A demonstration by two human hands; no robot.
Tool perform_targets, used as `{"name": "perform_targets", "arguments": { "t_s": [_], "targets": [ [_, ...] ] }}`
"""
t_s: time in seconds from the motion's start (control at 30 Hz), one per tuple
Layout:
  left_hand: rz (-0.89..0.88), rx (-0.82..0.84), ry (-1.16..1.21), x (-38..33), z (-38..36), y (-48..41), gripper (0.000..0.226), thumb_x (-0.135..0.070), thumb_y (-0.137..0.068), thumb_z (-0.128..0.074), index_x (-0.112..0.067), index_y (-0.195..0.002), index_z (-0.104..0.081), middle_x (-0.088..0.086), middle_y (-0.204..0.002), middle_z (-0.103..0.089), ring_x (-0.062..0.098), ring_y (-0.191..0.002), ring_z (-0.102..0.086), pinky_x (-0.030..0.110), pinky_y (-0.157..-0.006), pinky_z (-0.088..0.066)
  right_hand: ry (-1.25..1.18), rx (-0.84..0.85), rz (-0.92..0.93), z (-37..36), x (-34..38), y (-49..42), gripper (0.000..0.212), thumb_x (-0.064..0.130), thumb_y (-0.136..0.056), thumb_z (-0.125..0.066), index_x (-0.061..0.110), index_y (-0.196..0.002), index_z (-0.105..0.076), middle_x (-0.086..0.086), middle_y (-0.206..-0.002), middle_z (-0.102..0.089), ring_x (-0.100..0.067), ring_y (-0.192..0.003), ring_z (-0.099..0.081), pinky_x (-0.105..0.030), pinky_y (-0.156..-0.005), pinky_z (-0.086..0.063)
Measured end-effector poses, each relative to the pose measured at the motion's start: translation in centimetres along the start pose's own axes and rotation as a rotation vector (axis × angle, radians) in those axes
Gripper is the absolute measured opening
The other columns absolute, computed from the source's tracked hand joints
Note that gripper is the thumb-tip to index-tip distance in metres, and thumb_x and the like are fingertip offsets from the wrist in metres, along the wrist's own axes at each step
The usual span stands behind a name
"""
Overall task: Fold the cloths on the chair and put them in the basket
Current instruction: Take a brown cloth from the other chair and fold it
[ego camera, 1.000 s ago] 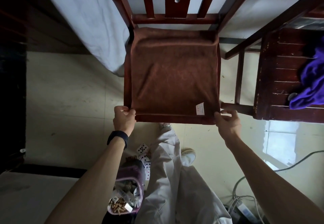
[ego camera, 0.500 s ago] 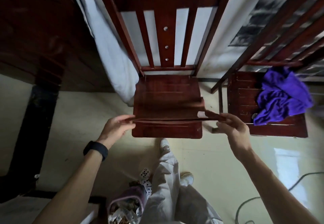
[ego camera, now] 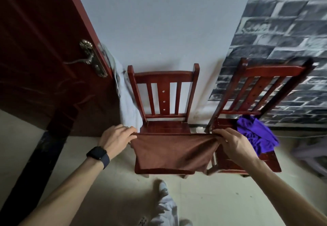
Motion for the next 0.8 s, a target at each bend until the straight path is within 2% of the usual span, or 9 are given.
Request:
{"name": "perform_targets", "arguments": {
  "t_s": [0.13, 0.33, 0.4, 0.5, 0.53, 0.6, 0.7, 0.8],
  "targets": [
    [-0.153, -0.020, -0.180, -0.9, 1.0, 0.6, 0.026, -0.038, -0.087, -0.050, -0.021, -0.079, -0.068, -0.005, -0.061, -0.064, 0.019, -0.064, -0.059, 0.026, -0.054, -0.039, 0.123, 0.003, 0.077, 1.2, 0.8, 0.3, 0.023, 0.020, -0.090, -0.069, 0.021, -0.112, -0.072, 0.002, -0.098, -0.068, -0.024, -0.087, -0.065, -0.041, -0.058, -0.059],
    [-0.135, -0.059, -0.152, -0.9, 1.9, 0.0, 0.034, -0.033, -0.088, -0.045, -0.019, -0.082, -0.076, -0.002, -0.076, -0.072, 0.023, -0.071, -0.064, 0.032, -0.055, -0.045, 0.189, 0.005, 0.067, 2.1, 1.1, -0.5, 0.028, 0.010, -0.083, -0.075, 0.018, -0.110, -0.074, 0.001, -0.096, -0.071, -0.024, -0.086, -0.065, -0.038, -0.056, -0.059],
    [-0.108, -0.064, -0.143, -0.5, 2.7, -0.8, 0.033, -0.033, -0.087, -0.049, -0.018, -0.080, -0.077, -0.001, -0.075, -0.070, 0.024, -0.067, -0.062, 0.032, -0.053, -0.047, 0.141, -0.026, 0.047, 2.7, 1.0, -0.7, 0.023, 0.014, -0.083, -0.078, 0.019, -0.105, -0.076, 0.001, -0.091, -0.072, -0.024, -0.082, -0.065, -0.040, -0.055, -0.059],
    [-0.060, -0.013, -0.143, 0.3, 2.4, -1.3, 0.009, -0.029, -0.079, -0.078, -0.022, -0.074, -0.076, -0.003, -0.066, -0.067, 0.022, -0.065, -0.060, 0.031, -0.054, -0.045, 0.105, 0.007, 0.047, 2.3, 0.6, -1.1, 0.015, 0.019, -0.082, -0.079, 0.020, -0.097, -0.078, -0.001, -0.084, -0.073, -0.029, -0.078, -0.068, -0.043, -0.058, -0.059],
    [-0.039, 0.007, -0.133, 0.6, 2.1, -1.3, 0.011, -0.028, -0.073, -0.084, -0.022, -0.072, -0.075, -0.004, -0.065, -0.066, 0.022, -0.065, -0.060, 0.031, -0.055, -0.045, 0.099, 0.032, 0.049, 1.9, 0.5, -1.2, 0.013, 0.020, -0.082, -0.079, 0.020, -0.095, -0.078, -0.002, -0.082, -0.073, -0.030, -0.078, -0.069, -0.044, -0.060, -0.060],
    [-0.011, 0.007, -0.103, 1.5, 1.4, -1.1, 0.012, -0.027, -0.072, -0.085, -0.022, -0.071, -0.074, -0.004, -0.064, -0.065, 0.022, -0.066, -0.060, 0.031, -0.056, -0.044, 0.060, 0.021, 0.070, 1.7, 0.6, -1.2, 0.012, 0.020, -0.080, -0.082, 0.019, -0.092, -0.079, -0.001, -0.080, -0.074, -0.028, -0.074, -0.070, -0.042, -0.061, -0.060],
    [-0.014, -0.034, -0.108, 2.8, 1.0, -1.2, 0.008, -0.028, -0.079, -0.074, -0.021, -0.075, -0.076, -0.004, -0.067, -0.066, 0.023, -0.068, -0.059, 0.032, -0.057, -0.044, 0.059, 0.019, 0.144, 1.8, 1.7, -1.9, 0.014, 0.020, -0.078, -0.083, 0.016, -0.091, -0.079, -0.001, -0.079, -0.073, -0.025, -0.070, -0.069, -0.038, -0.058, -0.060],
    [-0.001, -0.021, -0.114, 3.6, 0.3, -1.9, 0.006, -0.020, -0.076, -0.081, -0.018, -0.076, -0.076, -0.001, -0.068, -0.068, 0.025, -0.068, -0.060, 0.033, -0.057, -0.045, 0.104, 0.037, 0.180, 1.0, 2.0, -3.5, 0.013, 0.020, -0.080, -0.082, 0.015, -0.091, -0.078, -0.002, -0.079, -0.071, -0.029, -0.072, -0.067, -0.040, -0.057, -0.059]
  ]
}}
Point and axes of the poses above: each hand's wrist, its own y-axis away from the middle knuckle, its own z-axis out of the back of the hand, x = y × z, the point moved 7 cm from there along -y, towards the middle knuckle
